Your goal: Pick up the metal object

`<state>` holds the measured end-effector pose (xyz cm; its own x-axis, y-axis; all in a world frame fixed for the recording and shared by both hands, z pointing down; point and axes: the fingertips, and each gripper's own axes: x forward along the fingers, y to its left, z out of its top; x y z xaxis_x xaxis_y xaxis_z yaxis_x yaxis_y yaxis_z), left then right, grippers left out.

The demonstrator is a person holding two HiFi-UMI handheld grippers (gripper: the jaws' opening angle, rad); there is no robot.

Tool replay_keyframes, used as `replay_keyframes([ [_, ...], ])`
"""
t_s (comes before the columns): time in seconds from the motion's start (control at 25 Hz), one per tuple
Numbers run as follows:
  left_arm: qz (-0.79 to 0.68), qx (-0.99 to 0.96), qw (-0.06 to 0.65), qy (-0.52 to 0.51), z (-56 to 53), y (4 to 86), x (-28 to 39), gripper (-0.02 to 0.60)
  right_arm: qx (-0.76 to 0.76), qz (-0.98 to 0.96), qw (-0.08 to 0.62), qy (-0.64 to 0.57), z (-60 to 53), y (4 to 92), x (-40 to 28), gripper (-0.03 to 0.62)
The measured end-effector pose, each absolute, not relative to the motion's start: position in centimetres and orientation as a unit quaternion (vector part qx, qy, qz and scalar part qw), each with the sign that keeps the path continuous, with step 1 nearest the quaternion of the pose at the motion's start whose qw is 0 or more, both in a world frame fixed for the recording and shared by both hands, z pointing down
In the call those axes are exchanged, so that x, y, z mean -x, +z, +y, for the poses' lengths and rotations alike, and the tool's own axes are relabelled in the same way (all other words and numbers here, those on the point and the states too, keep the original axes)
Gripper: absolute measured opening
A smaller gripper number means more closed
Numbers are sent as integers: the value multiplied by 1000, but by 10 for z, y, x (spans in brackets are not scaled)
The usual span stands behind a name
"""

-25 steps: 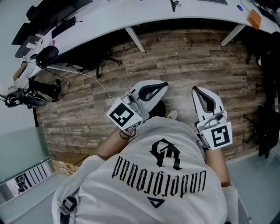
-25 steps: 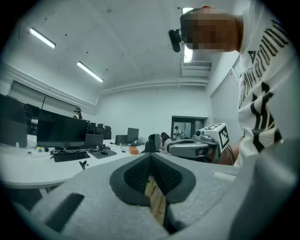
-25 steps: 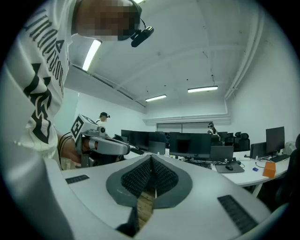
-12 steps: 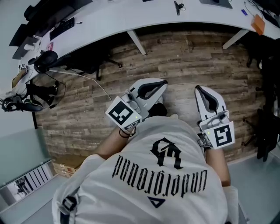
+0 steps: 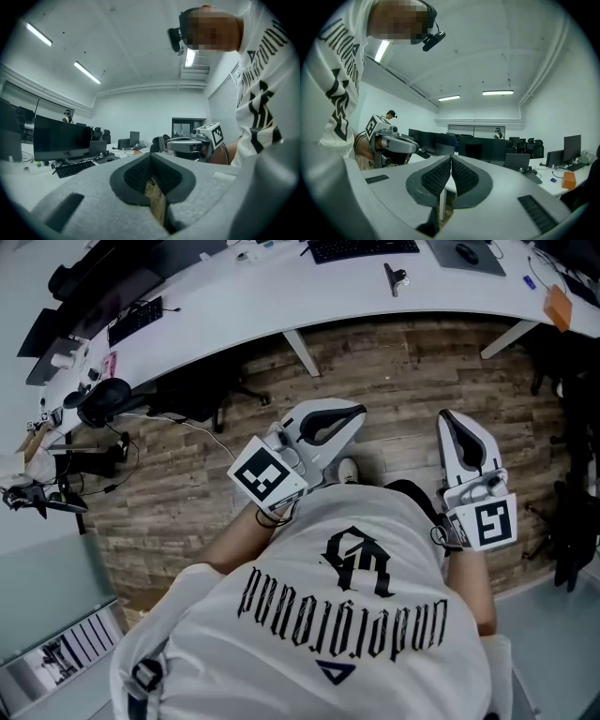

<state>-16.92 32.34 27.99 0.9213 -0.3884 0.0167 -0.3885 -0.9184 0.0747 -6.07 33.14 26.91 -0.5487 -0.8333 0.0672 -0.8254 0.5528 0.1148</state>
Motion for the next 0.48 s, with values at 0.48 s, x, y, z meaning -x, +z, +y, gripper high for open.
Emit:
replay_keyframes([
  [0.48,-216,-975,54,5,270,288,171,15,-451,-890,59,-25,270,278,61,15],
])
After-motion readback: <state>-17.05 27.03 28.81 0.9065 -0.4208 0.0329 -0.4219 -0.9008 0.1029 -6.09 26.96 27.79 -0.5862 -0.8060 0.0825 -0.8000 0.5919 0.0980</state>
